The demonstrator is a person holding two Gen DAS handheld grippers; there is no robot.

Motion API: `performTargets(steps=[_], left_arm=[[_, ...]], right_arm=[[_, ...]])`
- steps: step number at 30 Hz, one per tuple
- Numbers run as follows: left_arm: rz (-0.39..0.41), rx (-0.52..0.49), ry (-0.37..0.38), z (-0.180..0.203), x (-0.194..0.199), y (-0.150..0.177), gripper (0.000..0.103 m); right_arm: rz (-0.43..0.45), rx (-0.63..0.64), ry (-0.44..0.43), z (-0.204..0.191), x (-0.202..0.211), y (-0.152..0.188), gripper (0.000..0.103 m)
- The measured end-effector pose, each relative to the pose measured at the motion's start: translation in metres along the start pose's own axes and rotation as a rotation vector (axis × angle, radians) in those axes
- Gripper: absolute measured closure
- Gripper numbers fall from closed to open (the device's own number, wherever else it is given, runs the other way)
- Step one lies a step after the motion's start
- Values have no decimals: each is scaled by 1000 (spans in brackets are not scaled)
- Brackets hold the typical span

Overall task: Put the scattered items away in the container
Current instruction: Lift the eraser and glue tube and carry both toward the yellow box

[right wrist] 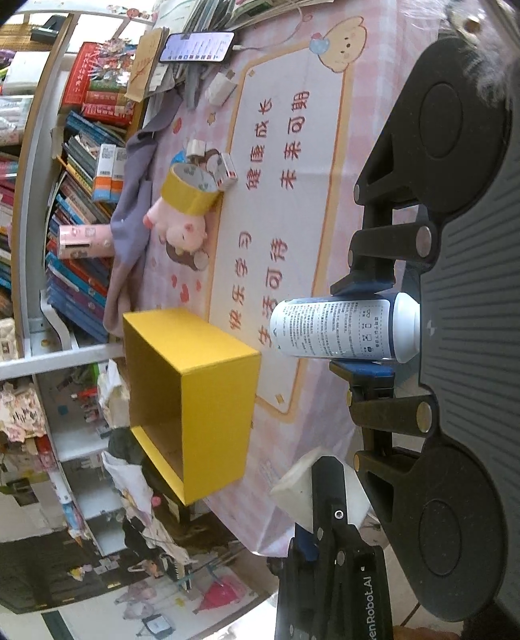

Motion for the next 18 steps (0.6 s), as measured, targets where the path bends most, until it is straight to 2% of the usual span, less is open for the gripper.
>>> performTargets(steps=[9, 18], left_arm=[[28, 59, -31, -19, 19, 11, 78], [28, 55, -56, -25, 30, 17, 78]], right_arm=[[-13, 75, -30, -32, -2, 1, 72], [-22, 97, -57, -47, -4, 2, 72]])
Point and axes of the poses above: each gripper's, at about its wrist camera, not at the fingertips, and x roughly against the way its jaws point, z to its right, y to its underside, the point moved 1 cm from there along -x, roughly the way its jaws point, and after that the axes turned 5 degrees about -y, right-handed, at the moved point
